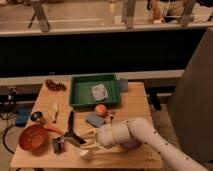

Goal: Place eraser in paper cup

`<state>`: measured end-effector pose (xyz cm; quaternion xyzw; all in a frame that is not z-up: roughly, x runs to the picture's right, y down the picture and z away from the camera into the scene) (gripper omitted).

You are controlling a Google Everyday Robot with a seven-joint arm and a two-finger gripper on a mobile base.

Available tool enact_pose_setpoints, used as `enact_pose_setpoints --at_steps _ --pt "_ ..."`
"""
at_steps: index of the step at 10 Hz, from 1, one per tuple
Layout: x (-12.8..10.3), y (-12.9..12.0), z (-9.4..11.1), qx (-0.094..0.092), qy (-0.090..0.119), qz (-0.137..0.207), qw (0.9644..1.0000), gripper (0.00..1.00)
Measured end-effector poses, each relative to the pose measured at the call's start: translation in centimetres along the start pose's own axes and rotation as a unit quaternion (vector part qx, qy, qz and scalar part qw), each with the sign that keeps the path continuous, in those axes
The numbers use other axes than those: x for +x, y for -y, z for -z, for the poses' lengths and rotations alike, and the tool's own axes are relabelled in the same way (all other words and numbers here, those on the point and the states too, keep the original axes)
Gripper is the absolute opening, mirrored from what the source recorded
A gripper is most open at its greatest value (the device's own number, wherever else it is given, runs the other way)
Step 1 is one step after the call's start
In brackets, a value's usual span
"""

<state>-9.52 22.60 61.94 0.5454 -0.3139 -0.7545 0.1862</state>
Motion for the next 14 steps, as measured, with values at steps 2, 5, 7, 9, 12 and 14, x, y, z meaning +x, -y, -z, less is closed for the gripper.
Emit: enact_pose_setpoints --at_steps 2,5,7,9,12,14 --pt "-0.3 0.1 -0.2 0.001 -0.006 0.0 1.0 0.17" --pt "-0.6 0.0 -0.1 -0.002 -0.007 0.0 1.0 0.48" --pt "-0.9 -0.2 0.0 -0.002 -0.007 -0.003 1.0 0.68" --pt "-1.2 -0.4 0.1 -0.003 -0.007 -0.005 1.0 0.8" --pt "-1.4 -0.7 0.1 -0.005 -0.01 -0.007 0.9999 0.8" --pt "-1.3 -1.0 0.0 -0.008 -0.013 -0.007 0.9999 0.8"
